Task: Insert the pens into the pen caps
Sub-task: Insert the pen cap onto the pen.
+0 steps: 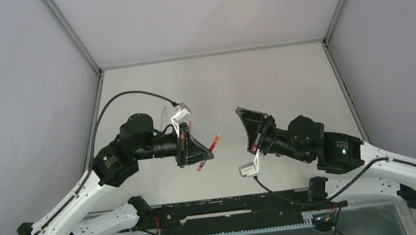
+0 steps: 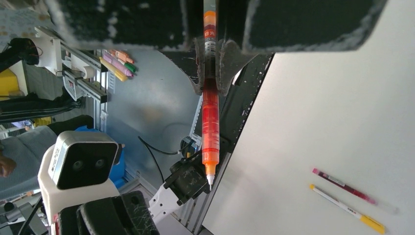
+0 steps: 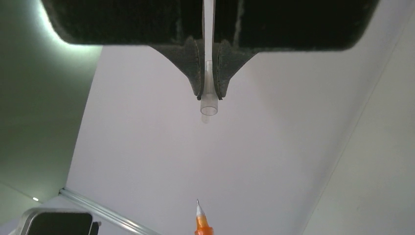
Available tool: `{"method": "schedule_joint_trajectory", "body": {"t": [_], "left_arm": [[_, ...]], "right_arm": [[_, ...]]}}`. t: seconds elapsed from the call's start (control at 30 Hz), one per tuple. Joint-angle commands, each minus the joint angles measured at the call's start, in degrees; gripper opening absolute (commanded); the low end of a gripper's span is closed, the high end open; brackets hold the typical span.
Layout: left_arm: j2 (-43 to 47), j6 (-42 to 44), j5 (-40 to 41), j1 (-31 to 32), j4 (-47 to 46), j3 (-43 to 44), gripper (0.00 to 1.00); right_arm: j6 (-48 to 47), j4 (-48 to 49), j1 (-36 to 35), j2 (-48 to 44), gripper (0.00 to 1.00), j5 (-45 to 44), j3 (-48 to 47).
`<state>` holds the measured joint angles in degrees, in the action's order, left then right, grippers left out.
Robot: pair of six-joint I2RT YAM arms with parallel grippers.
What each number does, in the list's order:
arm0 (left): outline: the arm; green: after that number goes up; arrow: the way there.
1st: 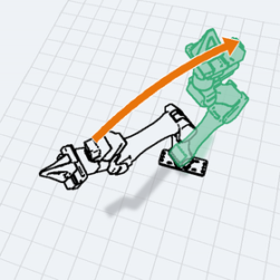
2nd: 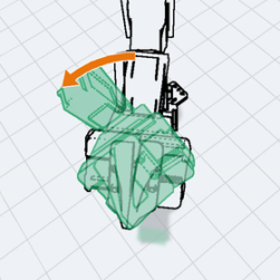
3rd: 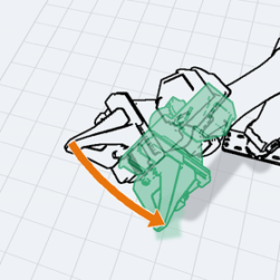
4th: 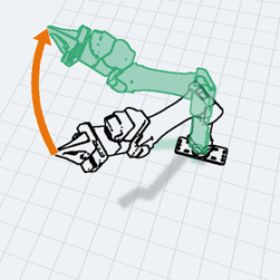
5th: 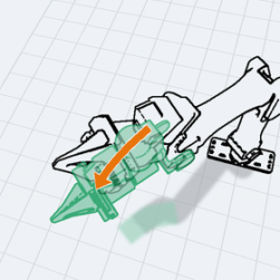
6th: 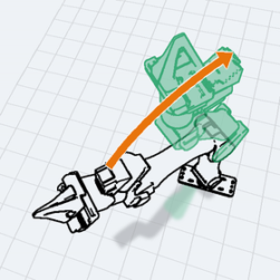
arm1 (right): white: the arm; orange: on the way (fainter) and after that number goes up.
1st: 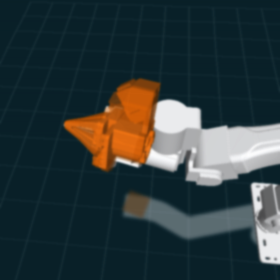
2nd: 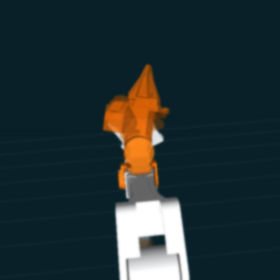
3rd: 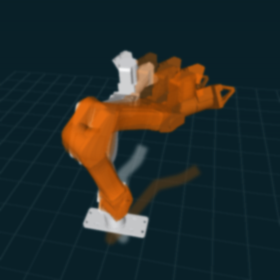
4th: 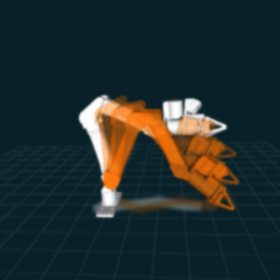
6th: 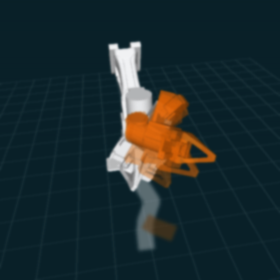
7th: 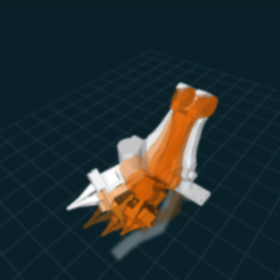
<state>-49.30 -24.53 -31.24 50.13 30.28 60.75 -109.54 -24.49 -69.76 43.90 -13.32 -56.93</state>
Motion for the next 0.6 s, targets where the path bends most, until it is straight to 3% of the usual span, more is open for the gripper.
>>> {"method": "schedule_joint_trajectory", "body": {"t": [0.0, 0.57], "left_arm": [[-0.2, 0.2, -4.4, 0.2, -3.0, 0.9, 0.00], [-1.4, -0.5, -6.8, 0.2, -4.4, 0.3, 0.00]], "right_arm": [[-7.2, -1.1, -1.3, 1.1, 0.00, -3.3, -3.8], [-13.5, -10.9, -8.5, 4.9, 0.00, -7.0, -9.2]]}}
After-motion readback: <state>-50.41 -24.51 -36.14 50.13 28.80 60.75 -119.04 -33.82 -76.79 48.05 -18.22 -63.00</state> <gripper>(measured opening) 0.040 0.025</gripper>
